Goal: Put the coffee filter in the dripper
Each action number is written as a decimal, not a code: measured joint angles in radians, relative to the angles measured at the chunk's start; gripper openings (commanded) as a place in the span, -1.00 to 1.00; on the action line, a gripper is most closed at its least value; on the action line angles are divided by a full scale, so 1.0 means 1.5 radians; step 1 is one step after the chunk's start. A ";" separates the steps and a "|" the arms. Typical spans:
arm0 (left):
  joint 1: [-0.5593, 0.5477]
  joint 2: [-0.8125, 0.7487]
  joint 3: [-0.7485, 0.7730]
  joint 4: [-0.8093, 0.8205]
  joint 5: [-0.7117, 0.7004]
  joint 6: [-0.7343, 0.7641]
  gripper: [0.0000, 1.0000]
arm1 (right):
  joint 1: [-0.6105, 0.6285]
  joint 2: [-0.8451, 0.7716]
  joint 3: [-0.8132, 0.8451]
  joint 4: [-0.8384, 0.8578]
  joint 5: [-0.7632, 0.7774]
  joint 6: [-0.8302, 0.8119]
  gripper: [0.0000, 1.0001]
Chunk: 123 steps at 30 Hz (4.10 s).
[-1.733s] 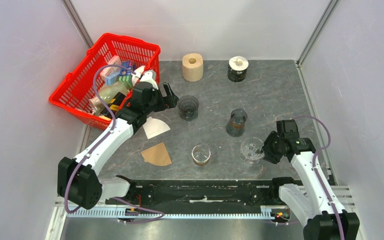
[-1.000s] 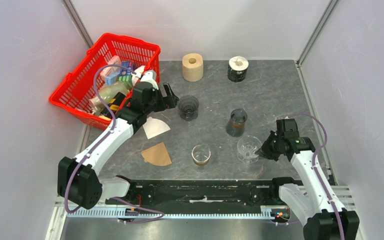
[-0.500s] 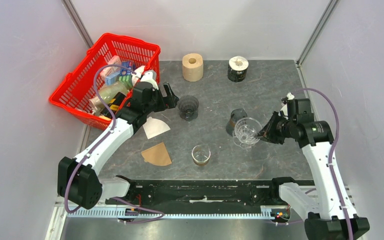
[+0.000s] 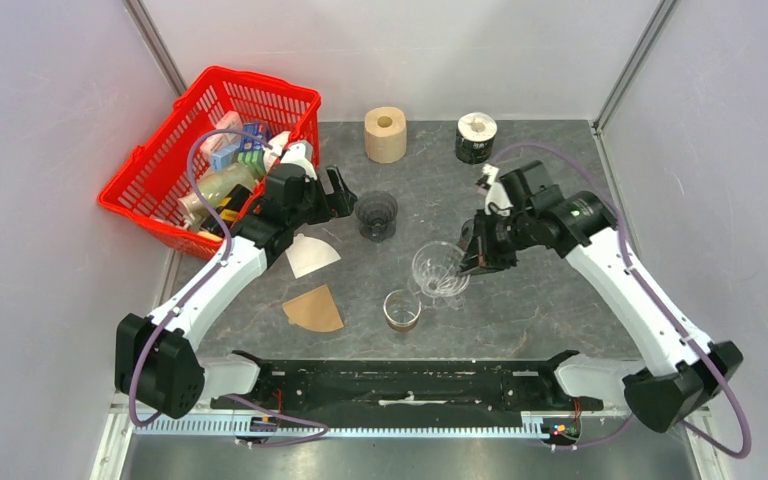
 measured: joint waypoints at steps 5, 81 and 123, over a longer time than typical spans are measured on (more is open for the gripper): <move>0.000 0.000 0.000 -0.006 -0.003 0.000 0.98 | 0.094 0.063 0.018 0.002 0.001 -0.019 -1.00; 0.000 0.022 0.000 -0.022 -0.011 0.000 0.98 | 0.193 0.206 0.054 0.050 0.034 -0.058 0.10; -0.044 0.048 0.041 -0.236 -0.112 -0.084 0.89 | 0.073 -0.193 -0.264 0.398 0.606 0.030 0.94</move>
